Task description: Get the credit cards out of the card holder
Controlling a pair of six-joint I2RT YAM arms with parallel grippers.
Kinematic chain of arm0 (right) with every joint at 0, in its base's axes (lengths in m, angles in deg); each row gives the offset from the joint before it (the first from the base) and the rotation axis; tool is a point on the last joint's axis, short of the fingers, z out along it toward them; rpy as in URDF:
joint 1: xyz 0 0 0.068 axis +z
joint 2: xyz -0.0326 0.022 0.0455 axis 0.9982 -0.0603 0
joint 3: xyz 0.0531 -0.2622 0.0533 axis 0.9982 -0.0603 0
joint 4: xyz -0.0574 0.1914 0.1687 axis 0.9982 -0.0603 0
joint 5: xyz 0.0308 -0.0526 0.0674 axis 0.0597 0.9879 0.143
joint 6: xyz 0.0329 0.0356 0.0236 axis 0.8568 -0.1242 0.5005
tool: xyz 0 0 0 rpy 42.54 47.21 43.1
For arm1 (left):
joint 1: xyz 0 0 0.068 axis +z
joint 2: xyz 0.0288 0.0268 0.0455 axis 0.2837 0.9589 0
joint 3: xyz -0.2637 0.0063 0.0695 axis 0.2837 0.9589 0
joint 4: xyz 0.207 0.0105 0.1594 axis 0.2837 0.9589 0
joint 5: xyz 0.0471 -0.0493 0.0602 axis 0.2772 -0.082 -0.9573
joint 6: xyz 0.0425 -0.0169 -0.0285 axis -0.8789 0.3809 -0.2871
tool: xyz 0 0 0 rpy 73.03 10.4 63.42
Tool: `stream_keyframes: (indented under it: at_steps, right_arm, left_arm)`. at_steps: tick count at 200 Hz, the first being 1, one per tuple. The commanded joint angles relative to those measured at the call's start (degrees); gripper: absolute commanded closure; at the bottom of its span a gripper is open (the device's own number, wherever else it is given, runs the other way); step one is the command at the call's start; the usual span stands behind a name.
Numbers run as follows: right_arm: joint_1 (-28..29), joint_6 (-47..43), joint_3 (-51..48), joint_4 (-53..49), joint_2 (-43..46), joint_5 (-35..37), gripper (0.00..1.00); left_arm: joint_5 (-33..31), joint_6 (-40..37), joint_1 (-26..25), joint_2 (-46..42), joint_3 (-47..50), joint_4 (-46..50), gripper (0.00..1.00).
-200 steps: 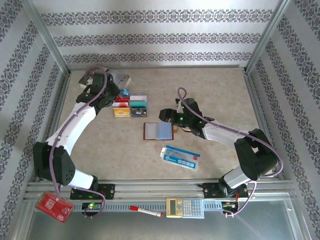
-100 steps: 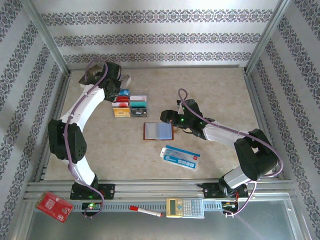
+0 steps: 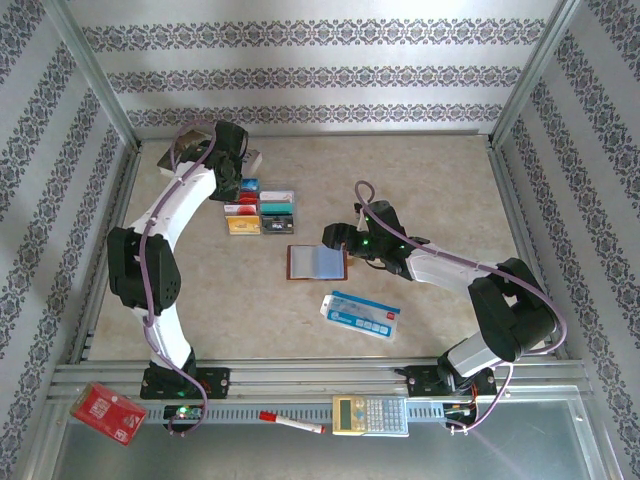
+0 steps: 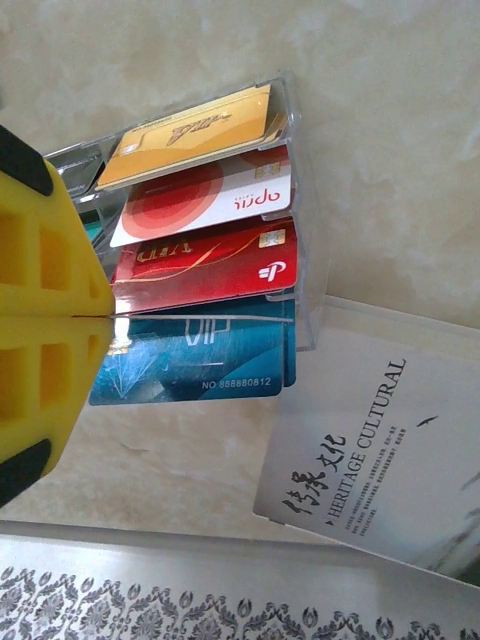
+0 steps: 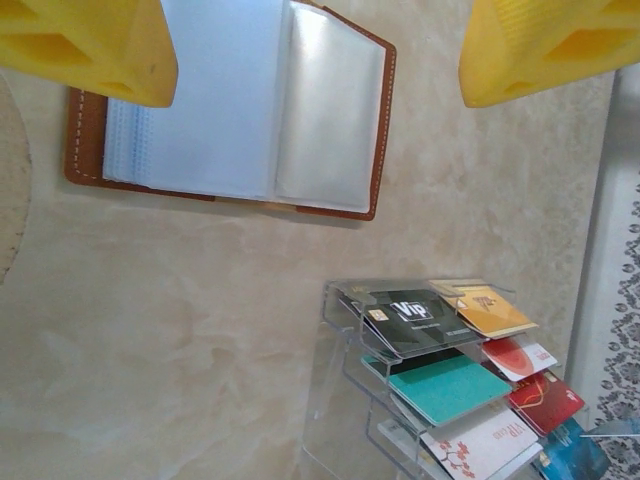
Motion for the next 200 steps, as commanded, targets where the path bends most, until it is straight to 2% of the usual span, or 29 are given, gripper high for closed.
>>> stream_keyframes:
  at_steps: [1,81,200]
  right_arm:
    - [-0.52,-1.52,-0.29,-1.24,0.97,1.60,0.25]
    - [-0.50,-1.51,0.41,-2.29,0.76,2.20,0.25]
    - [-0.51,-1.80,0.59,-3.04,0.51,2.38,0.25]
  left_arm:
    - [-1.33,2.77,-0.32,1.30,-2.77,3.26,1.00]
    - [0.49,7.03,-0.71,4.70,-5.20,4.58,1.00]
    - [1.27,6.99,-0.84,8.38,-8.35,4.72,1.00]
